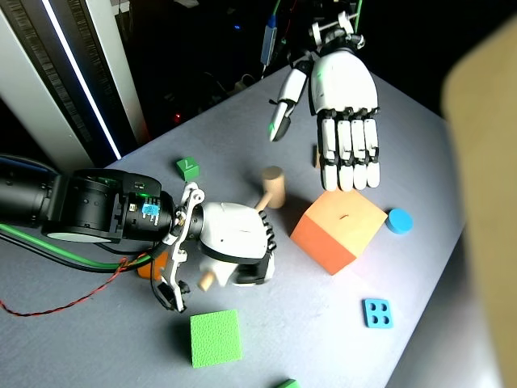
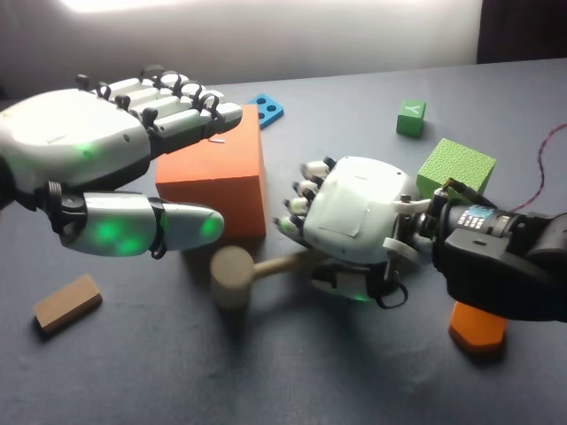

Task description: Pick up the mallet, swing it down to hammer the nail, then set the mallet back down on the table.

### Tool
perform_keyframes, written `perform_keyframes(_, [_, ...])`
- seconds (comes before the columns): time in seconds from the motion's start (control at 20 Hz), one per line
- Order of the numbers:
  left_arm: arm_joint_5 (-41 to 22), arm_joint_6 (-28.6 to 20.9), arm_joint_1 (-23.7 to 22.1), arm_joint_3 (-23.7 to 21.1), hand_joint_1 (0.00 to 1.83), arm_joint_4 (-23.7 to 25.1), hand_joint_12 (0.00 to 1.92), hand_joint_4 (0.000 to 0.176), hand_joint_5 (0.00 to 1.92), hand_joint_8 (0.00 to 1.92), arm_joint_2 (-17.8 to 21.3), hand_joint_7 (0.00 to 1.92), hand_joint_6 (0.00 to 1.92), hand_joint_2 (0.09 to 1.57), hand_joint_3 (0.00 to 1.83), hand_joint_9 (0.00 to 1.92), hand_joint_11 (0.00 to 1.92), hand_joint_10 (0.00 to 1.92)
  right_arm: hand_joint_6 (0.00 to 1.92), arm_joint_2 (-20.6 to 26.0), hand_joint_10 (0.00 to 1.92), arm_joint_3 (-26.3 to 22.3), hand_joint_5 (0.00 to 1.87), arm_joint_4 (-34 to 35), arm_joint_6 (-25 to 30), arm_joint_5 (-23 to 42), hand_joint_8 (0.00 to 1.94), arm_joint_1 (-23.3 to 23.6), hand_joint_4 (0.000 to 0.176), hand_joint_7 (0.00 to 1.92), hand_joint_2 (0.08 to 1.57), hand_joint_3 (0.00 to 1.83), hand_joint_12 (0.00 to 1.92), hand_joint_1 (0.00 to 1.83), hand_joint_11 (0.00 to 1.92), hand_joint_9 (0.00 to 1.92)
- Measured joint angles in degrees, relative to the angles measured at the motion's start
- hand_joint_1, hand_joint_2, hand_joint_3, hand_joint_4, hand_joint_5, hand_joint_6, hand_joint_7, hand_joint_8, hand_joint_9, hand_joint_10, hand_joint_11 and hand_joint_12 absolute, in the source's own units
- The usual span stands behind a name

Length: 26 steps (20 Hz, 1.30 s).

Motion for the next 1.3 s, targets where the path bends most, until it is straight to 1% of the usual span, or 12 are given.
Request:
perform_keyframes(0.1, [0.0, -0.8, -0.6, -0.4, 0.00, 1.6, 0.00, 0.000, 0.05, 0.01, 1.3, 0.03, 0.02, 1.26, 0.00, 0.00, 0.00, 0.00, 0.24, -0.3, 0.46, 0.0, 0.37, -0.2, 0.0, 0.1, 0.24, 0.0, 0.000, 0.46, 1.34, 0.00, 1.23, 0.52, 0.04, 0.38])
perform_keyframes(0.15, [0.0, -0.9, -0.7, -0.7, 0.00, 1.5, 0.00, 0.000, 0.05, 0.01, 1.6, 0.03, 0.02, 1.26, 0.00, 0.00, 0.00, 0.00, 0.24, -0.3, 0.46, 0.0, 0.37, -0.2, 0.1, 0.1, 0.24, 0.0, 0.000, 0.46, 1.34, 0.00, 1.23, 0.52, 0.04, 0.38])
perform_keyframes(0.2, [0.0, -0.9, -0.7, -0.9, 0.00, 1.8, 0.00, 0.000, 0.03, 0.00, 1.9, 0.00, 0.01, 1.25, 0.00, 0.00, 0.00, 0.00, 0.06, -0.3, 0.17, 0.0, 0.21, -0.2, 0.0, 0.1, 0.06, 0.0, 0.000, 0.26, 1.29, 0.00, 0.80, 0.59, 0.01, 0.23])
perform_keyframes(0.3, [0.0, -0.9, -0.7, -1.6, 0.00, 2.6, 0.00, 0.000, 0.04, 0.00, 2.4, 0.01, 0.01, 1.26, 0.00, 0.00, 0.00, 0.00, 0.00, 0.4, 0.01, -0.3, 0.05, 0.0, 0.3, -0.4, 0.00, -0.3, 0.000, 0.09, 1.22, 0.00, 0.29, 0.67, 0.00, 0.10])
perform_keyframes(0.45, [0.0, -1.0, -0.7, -2.2, 0.00, 2.8, 0.00, 0.000, 0.03, 0.00, 2.6, 0.00, 0.00, 1.26, 0.00, 0.00, 0.00, 0.00, 0.00, 2.6, 0.00, -1.9, 0.00, -0.1, 1.1, -0.2, 0.00, -0.4, 0.000, 0.00, 1.13, 0.00, 0.00, 0.63, 0.00, 0.00])
perform_keyframes(0.75, [0.2, -1.0, -0.7, -3.0, 0.00, 3.2, 0.00, 0.000, 0.05, 0.01, 2.7, 0.02, 0.01, 1.25, 0.00, 0.00, 0.00, 0.00, 0.00, 15.3, 0.00, -12.0, 0.00, 5.2, 6.2, -1.4, 0.00, 4.5, 0.000, 0.00, 1.15, 0.00, 0.00, 0.64, 0.00, 0.00])
perform_keyframes(1.0, [0.2, -1.1, -0.7, -3.0, 0.00, 3.4, 0.04, 0.000, 0.13, 0.01, 2.8, 0.16, 0.01, 1.26, 0.00, 0.11, 0.05, 0.02, 0.00, 29.1, 0.01, -20.7, 0.01, 27.2, 4.3, -14.3, 0.01, 15.2, 0.000, 0.03, 1.17, 0.00, 0.01, 0.64, 0.02, 0.03])
perform_keyframes(1.05, [0.3, -1.0, -0.7, -3.0, 0.00, 3.7, 0.58, 0.000, 0.28, 0.03, 2.8, 0.38, 0.02, 1.27, 0.00, 0.31, 0.01, 0.06, 0.02, 31.1, 0.01, -22.1, 0.08, 27.1, 2.6, -16.3, 0.04, 16.8, 0.000, 0.13, 1.14, 0.00, 0.32, 0.61, 0.00, 0.14])
perform_keyframes(1.1, [0.3, -1.0, -0.7, -3.0, 0.02, 3.8, 1.33, 0.000, 0.19, 1.14, 2.7, 0.28, 1.06, 1.29, 0.01, 0.19, 0.00, 1.18, 0.42, 33.5, 0.63, -24.0, 0.19, 27.1, 1.9, -18.7, 0.36, 18.3, 0.000, 0.30, 1.11, 0.00, 1.11, 0.61, 0.00, 0.22])
perform_keyframes(1.15, [0.4, -1.0, -0.8, -3.0, 0.15, 3.9, 1.80, 0.000, 0.16, 1.76, 2.7, 0.24, 1.75, 1.26, 0.00, 0.17, 0.00, 1.77, 1.19, 36.6, 1.44, -26.5, 0.04, 27.1, 2.0, -20.9, 1.21, 19.7, 0.000, 0.09, 1.11, 0.00, 1.76, 0.60, 0.00, 0.10])
perform_keyframes(1.2, [1.2, -0.8, -0.8, -3.0, 0.22, 4.0, 1.90, 0.000, 0.28, 1.89, 2.7, 0.25, 1.89, 1.24, 0.00, 0.23, 0.14, 1.89, 1.77, 38.8, 1.83, -28.2, 0.07, 27.4, 2.0, -21.6, 1.79, 20.5, 0.000, 0.17, 1.07, 0.00, 1.89, 0.54, 0.23, 0.25])
perform_keyframes(1.3, [2.2, -0.6, -0.7, -3.0, 0.20, 4.1, 1.92, 0.000, 0.65, 1.92, 2.7, 0.70, 1.90, 1.25, 0.00, 0.65, 0.66, 1.92, 1.92, 42.2, 1.92, -30.2, 0.43, 29.3, 2.0, -21.8, 1.94, 20.8, 0.000, 0.48, 1.05, 0.00, 1.92, 0.40, 0.68, 0.56])
